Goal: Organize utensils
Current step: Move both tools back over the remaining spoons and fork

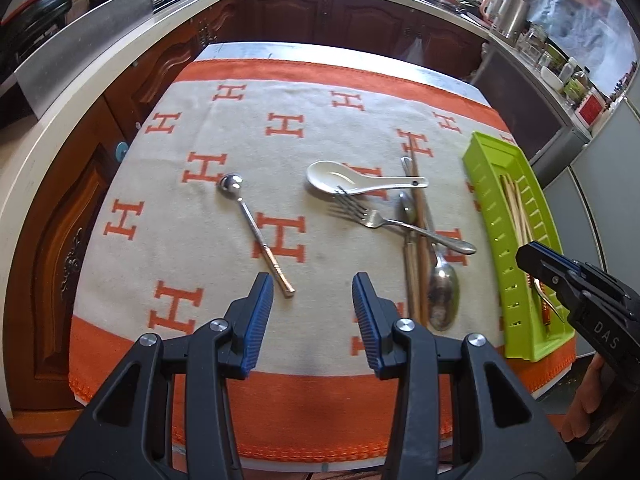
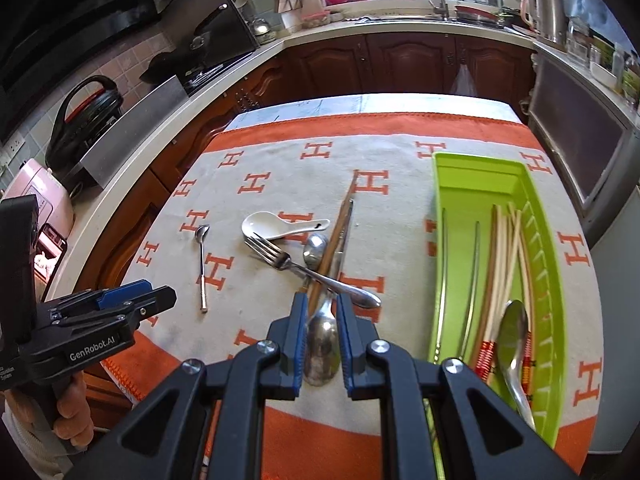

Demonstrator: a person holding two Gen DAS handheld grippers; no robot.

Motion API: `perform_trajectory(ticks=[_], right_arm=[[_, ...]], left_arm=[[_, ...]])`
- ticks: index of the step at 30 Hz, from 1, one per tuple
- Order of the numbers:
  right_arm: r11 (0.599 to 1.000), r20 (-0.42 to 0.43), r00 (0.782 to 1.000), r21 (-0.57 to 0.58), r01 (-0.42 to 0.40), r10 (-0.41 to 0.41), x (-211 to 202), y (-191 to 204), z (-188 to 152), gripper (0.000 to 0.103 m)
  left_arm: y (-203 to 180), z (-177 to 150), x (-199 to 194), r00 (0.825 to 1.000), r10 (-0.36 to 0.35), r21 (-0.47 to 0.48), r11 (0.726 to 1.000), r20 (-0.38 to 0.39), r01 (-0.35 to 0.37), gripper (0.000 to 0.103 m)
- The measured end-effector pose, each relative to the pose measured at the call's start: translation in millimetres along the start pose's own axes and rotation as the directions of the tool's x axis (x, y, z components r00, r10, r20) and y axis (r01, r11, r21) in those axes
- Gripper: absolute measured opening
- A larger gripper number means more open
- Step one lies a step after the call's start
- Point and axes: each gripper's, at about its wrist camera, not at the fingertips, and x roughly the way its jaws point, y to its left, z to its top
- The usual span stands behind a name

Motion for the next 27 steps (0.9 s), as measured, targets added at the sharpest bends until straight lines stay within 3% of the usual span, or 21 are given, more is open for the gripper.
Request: perform_trajectory(ticks=[6,15,21,27], right_arm=[[1.000,-0.020,1.000,-0.028,-0.014,0.013,19.9,14.6,15.9,0.014],[0.995,-0.093,0.993,-0.054,-0.084,0.079,58.3,27.5,58.6,0.014],[0.983,-0.223,0.966,-0.102,-0.155,0.129,102.0,37.1,91.7,0.015],[0.980,-0.340,0.933,-0.111,-0.166,0.120,150.2,33.6,103.9,0.018]], left_arm=[[22.9,3.0,15.5,1.000,-0.002,-0.034,0.999,-0.031,0.001,0.038],[74.6,17.3,48.5,0.997,-0.033,-0.197,0.980,-0.076,0.017,0.038],[82.1,35.9,75.3,0.992,-0.065,-0.252,0.967,-0.108,0.036,0.038],[78.1,53.3,97.4,0.991,-0.010,-0.263,0.964,-0.130,-0.025,0.038]])
